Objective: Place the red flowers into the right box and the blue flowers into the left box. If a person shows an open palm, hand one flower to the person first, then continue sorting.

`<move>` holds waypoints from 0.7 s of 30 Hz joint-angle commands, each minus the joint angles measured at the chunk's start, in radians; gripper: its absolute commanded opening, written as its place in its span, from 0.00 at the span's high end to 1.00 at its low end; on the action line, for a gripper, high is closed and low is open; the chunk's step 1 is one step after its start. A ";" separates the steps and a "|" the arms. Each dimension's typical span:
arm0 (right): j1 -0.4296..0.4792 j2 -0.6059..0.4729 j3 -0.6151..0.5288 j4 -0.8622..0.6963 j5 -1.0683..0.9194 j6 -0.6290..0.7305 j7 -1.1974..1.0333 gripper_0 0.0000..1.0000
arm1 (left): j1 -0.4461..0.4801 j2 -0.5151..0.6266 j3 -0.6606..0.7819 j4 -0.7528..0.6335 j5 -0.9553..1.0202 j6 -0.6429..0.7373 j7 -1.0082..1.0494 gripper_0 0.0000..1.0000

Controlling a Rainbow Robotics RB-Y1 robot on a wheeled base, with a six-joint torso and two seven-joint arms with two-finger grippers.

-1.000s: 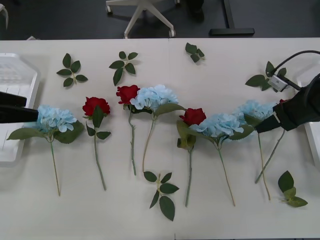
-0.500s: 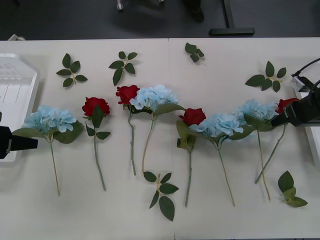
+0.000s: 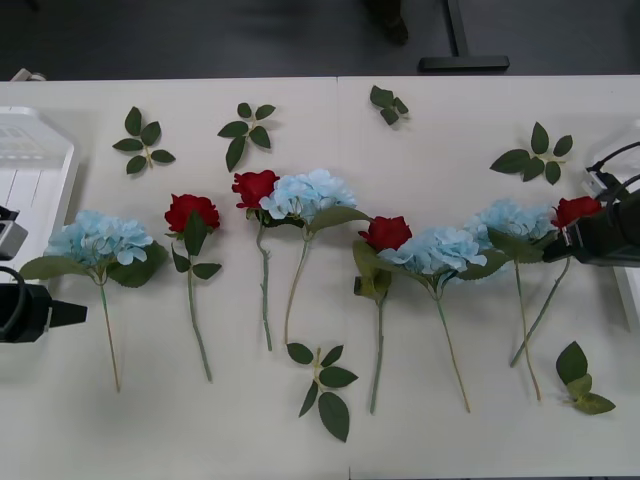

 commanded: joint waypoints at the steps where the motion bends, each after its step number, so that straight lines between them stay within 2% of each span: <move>1: -0.009 0.045 -0.003 0.034 0.030 -0.026 -0.019 0.00 | -0.080 -0.019 -0.040 0.074 -0.014 -0.018 0.062 0.00; 7: -0.009 0.094 -0.003 0.088 0.055 -0.050 -0.024 0.00 | -0.177 -0.021 -0.148 0.221 -0.028 -0.107 0.054 0.00; 16: -0.009 0.134 -0.001 0.108 0.090 -0.092 -0.027 0.00 | -0.276 -0.021 -0.263 0.344 -0.066 -0.168 0.050 0.00; 18: -0.009 0.143 -0.003 0.108 0.101 -0.102 -0.030 0.08 | -0.283 -0.022 -0.281 0.345 -0.089 -0.176 0.057 0.00; 20: -0.012 0.154 -0.003 0.108 0.122 -0.111 -0.034 0.22 | -0.295 -0.034 -0.296 0.353 -0.125 -0.179 0.062 0.00; 21: -0.012 0.157 -0.003 0.108 0.125 -0.111 -0.036 0.32 | -0.304 -0.039 -0.303 0.364 -0.137 -0.179 0.062 0.00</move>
